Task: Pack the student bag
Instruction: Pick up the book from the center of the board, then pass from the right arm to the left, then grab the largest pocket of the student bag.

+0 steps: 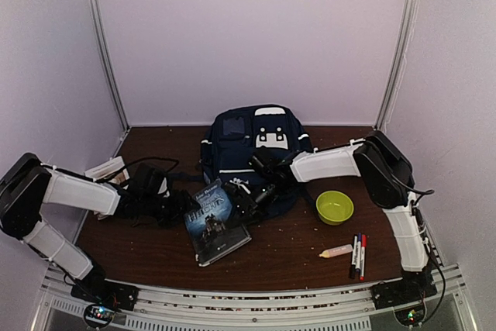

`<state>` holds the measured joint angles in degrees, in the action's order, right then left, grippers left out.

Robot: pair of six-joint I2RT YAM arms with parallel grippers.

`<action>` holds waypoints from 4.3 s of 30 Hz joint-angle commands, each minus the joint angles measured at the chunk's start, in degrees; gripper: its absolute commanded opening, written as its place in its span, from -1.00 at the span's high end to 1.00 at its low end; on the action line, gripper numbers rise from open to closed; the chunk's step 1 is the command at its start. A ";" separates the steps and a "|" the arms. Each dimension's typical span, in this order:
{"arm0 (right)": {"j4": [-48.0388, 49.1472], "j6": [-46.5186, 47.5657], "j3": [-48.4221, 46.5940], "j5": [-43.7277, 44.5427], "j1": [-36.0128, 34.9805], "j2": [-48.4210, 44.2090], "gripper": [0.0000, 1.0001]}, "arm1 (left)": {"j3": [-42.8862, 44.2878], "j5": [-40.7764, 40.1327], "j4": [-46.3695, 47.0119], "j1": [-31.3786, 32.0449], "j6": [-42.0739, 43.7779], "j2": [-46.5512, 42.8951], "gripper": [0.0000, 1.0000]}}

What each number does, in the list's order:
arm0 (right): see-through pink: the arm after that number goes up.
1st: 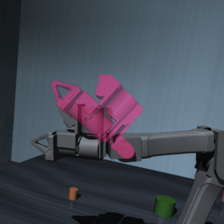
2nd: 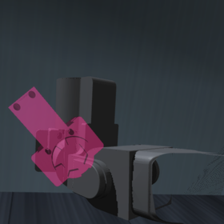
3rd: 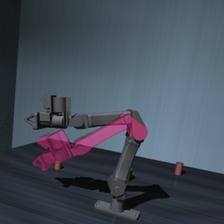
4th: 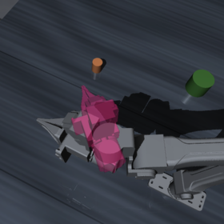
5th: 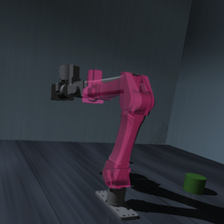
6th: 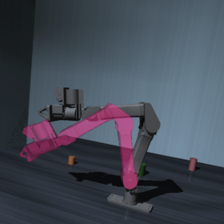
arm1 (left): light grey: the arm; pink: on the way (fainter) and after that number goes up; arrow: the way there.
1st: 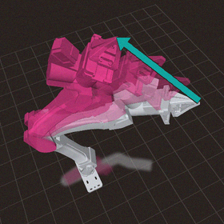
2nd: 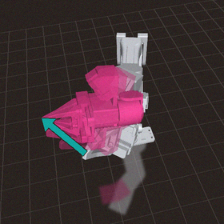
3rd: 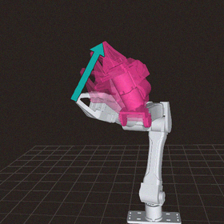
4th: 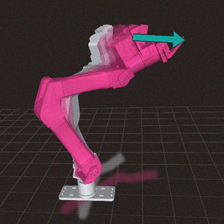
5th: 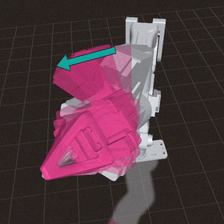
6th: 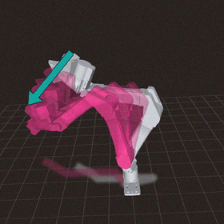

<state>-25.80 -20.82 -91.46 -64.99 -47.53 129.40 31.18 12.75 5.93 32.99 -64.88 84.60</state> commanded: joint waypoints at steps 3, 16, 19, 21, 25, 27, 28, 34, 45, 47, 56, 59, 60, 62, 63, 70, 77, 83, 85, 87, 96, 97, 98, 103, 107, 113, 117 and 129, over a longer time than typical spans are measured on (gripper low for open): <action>6.32 -1.18 0.93 -2.39 0.06 -2.09 0.64 | 0.04 -3.39 -8.15 0.62 4.22 -6.25 -0.51; 17.76 -7.93 0.68 -4.07 6.76 -14.43 0.76 | 9.06 -14.58 -24.61 -0.23 18.22 -31.52 -0.73; 25.18 -13.67 0.86 -4.26 9.38 -15.74 0.82 | 11.97 -12.69 -22.71 -0.28 21.38 -29.58 -0.74; 32.19 -20.77 1.40 -4.50 11.46 -16.21 0.84 | 13.29 -11.32 -20.28 -0.31 22.18 -28.16 -0.74; 56.43 -38.36 3.30 -4.47 14.95 -16.13 0.87 | 14.62 -6.66 -11.84 -0.31 21.68 -25.18 -0.74; 65.64 -45.98 3.03 -4.36 16.42 -15.13 0.87 | 15.15 -3.71 -6.39 -0.31 19.78 -23.30 -0.74; 68.95 -49.03 2.82 -4.28 17.02 -14.74 0.88 | 15.33 -1.85 -3.26 -0.30 18.74 -22.38 -0.74; 73.49 -52.48 3.69 -3.88 18.00 -15.72 0.88 | 17.53 3.73 8.40 -0.38 12.45 -14.22 -0.74; 69.11 -48.23 6.18 -3.41 18.00 -18.90 0.88 | 17.36 9.89 28.74 -0.27 5.49 -6.42 -0.63; 69.16 -48.28 6.20 -3.38 18.00 -18.93 0.87 | 17.57 10.51 30.08 -0.28 4.20 -5.17 -0.59; 69.87 -48.78 6.71 -3.37 17.90 -19.34 0.86 | 17.27 12.46 35.41 0.50 0.02 -1.07 -0.44; 69.29 -48.47 6.93 -3.17 17.77 -19.33 0.85 | 17.00 14.01 39.02 0.73 -1.82 0.40 -0.28; 68.97 -48.08 7.03 -3.18 17.74 -19.32 0.84 | 16.91 14.66 40.31 0.80 -2.54 0.88 -0.19; 67.87 -47.33 7.23 -3.05 17.60 -19.19 0.84 | 16.71 15.54 42.99 0.80 -3.75 1.72 -0.04; 67.62 -47.00 7.38 -2.97 17.56 -19.19 0.83 | 16.60 15.82 44.07 0.88 -4.32 2.11 0.03; 65.86 -45.80 7.42 -2.51 17.47 -18.86 0.76 | 15.42 16.46 47.66 0.87 -4.74 2.69 0.52; 62.81 -42.72 6.43 -3.27 17.93 -18.32 0.17 | 14.47 17.21 48.43 0.91 -3.70 2.44 0.90; 41.32 -23.93 4.70 -3.38 19.52 -21.27 -0.19 | 13.15 16.70 44.53 0.69 -1.26 -0.12 0.97; 34.71 -18.93 4.58 -2.78 20.48 -22.66 -0.22 | 12.72 16.68 42.08 0.47 -0.15 -1.37 0.98; 28.53 -13.66 4.42 -1.73 21.87 -23.84 -0.24 | 11.97 16.54 39.80 0.04 0.82 -2.77 0.98; 0.83 16.57 1.63 13.24 24.91 -25.93 -0.21 | 9.36 13.64 23.37 -2.69 7.44 -12.74 1.00; -0.61 19.51 1.53 14.25 24.68 -25.88 -0.15 | 9.42 13.21 21.25 -2.95 8.03 -13.86 1.00; -2.43 22.45 1.40 15.41 24.24 -25.92 -0.11 | 9.49 12.78 19.10 -3.21 8.78 -14.91 1.00; -12.43 41.58 1.14 26.79 18.93 -26.60 0.14 | 9.64 10.33 9.93 -4.09 11.65 -20.51 1.00; -12.65 50.79 4.98 35.81 12.80 -27.81 0.31 | 9.60 7.16 2.62 -4.27 13.06 -24.68 1.00; -13.48 57.71 6.82 42.38 6.03 -26.11 0.48 | 9.32 3.19 -5.51 -5.10 14.72 -29.22 1.00; -13.73 58.83 5.69 44.18 3.62 -23.88 0.47 | 8.12 2.21 -7.71 -5.59 14.76 -31.33 1.00; -14.58 60.07 3.33 47.28 -0.31 -18.32 0.36 | 6.22 1.13 -11.34 -6.11 14.74 -35.83 1.00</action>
<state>-39.48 38.33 -85.52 -20.16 -46.76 109.06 36.14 14.13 -14.70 27.42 -51.88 51.53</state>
